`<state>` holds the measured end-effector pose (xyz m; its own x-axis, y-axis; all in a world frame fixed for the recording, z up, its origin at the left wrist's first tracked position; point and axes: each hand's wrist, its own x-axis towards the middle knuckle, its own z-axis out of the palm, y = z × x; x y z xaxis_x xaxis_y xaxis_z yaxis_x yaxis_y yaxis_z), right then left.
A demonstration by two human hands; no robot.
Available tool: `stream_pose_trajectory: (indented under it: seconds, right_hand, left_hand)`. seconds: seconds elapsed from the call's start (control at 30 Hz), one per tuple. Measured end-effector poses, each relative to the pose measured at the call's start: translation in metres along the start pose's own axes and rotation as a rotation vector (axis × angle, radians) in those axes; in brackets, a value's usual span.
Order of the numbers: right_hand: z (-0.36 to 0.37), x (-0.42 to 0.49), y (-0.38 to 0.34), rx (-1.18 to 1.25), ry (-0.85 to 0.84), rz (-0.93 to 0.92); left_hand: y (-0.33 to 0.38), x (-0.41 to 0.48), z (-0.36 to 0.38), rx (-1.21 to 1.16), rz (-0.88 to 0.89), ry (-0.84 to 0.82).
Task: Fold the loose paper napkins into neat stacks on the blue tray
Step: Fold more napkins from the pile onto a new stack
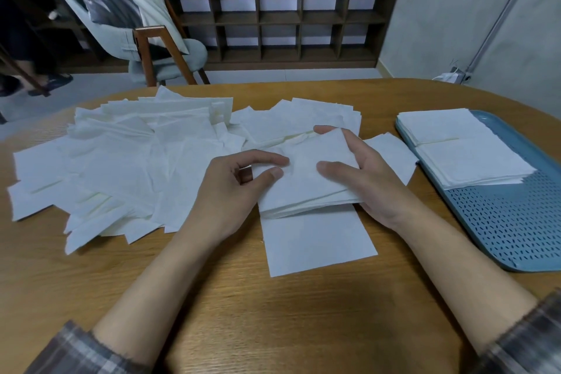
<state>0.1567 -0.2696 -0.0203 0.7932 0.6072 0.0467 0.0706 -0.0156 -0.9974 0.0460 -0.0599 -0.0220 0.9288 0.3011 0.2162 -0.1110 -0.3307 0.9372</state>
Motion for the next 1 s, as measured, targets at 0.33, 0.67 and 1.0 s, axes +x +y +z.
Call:
stream_pose_trajectory:
  seconds: [0.33,0.67,1.0]
  right_hand:
    - [0.001,0.000,-0.001,0.022,-0.026,0.011]
    - [0.004,-0.004,-0.004,-0.225,0.045,-0.054]
    - [0.006,0.000,-0.002,-0.131,0.089,-0.036]
  left_hand:
    - [0.004,0.000,0.000,0.012,0.001,-0.009]
    - [0.008,0.000,0.002,0.056,0.008,-0.036]
    - [0.001,0.003,0.000,0.094,0.018,0.007]
